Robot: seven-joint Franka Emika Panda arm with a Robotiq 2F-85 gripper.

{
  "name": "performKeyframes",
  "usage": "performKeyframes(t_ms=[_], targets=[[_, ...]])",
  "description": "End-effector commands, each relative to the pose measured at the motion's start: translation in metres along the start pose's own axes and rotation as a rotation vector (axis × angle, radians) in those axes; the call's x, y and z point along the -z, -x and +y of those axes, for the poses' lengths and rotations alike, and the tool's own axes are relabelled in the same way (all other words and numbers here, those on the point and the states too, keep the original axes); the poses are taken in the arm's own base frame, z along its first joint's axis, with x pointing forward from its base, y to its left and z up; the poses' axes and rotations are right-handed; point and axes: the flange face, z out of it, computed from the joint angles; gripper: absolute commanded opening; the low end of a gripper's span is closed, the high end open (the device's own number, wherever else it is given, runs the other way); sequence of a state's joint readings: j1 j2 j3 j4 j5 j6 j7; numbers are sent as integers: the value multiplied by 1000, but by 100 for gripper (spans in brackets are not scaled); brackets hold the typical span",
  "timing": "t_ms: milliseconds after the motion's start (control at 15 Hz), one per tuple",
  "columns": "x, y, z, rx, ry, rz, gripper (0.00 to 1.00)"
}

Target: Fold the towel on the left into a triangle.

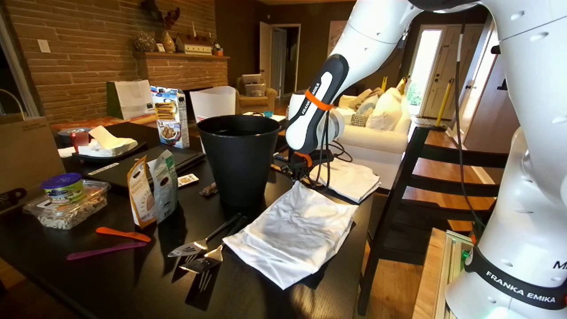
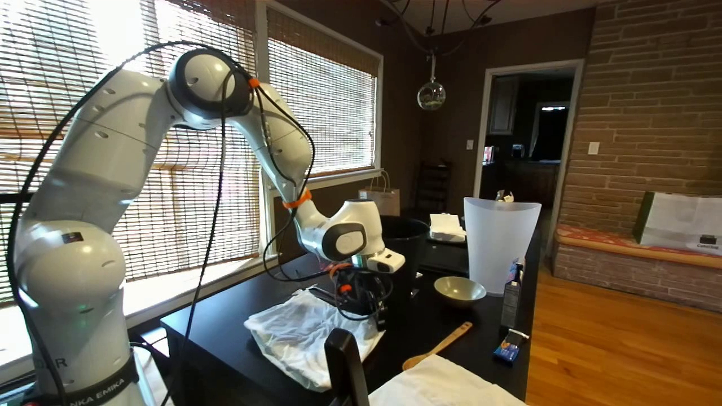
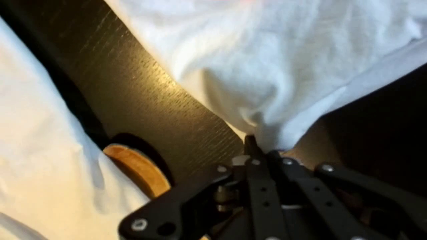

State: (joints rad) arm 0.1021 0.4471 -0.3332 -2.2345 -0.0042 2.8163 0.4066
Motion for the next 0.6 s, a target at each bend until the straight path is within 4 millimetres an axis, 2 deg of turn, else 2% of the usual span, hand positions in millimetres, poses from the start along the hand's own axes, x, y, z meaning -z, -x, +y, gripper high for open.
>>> performKeyframes(t_ms=[0,267,533], targets=[[25,-17,21,-40,2,56,1],[49,-13,25,-35,-39,40,1],[73,9,14,7,-107,-26,1]])
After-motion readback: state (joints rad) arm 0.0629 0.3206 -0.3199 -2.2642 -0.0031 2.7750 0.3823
